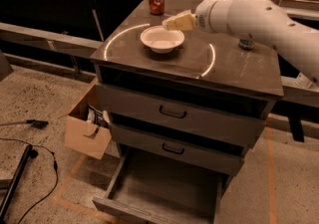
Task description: Place coke can into bottom drawer
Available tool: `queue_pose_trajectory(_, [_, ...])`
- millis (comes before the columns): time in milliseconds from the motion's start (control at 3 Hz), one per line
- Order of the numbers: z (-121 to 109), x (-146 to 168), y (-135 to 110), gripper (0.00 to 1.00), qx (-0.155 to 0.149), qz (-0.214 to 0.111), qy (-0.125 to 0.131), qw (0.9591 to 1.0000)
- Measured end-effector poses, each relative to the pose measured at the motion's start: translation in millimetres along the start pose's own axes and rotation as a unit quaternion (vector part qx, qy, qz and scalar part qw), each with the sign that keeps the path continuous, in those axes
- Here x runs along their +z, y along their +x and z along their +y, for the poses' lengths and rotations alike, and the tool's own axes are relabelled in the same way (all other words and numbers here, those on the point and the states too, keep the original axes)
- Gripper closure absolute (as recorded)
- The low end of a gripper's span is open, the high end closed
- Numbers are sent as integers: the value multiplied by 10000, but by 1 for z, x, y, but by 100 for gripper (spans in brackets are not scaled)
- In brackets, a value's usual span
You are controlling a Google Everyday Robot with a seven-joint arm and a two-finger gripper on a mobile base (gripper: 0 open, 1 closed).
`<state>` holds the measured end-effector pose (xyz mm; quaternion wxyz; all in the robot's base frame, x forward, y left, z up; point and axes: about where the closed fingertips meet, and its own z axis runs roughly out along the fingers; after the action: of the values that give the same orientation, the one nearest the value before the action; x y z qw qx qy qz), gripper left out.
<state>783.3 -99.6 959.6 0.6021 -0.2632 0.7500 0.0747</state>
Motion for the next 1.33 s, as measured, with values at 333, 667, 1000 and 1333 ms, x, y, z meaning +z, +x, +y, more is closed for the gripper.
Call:
queue_pose_trajectory(333, [-18,32,-2,0,-92,-108,402,9991])
queue_pose_trajectory(667, [-35,56,-4,0,-114,-128,710,9973])
queue_pose_trajectory(1000, [-48,79,-1,0,9,-119,852,9963])
queue_pose_trajectory(1333, [-52,113,-5,0,233,-163,754,9968])
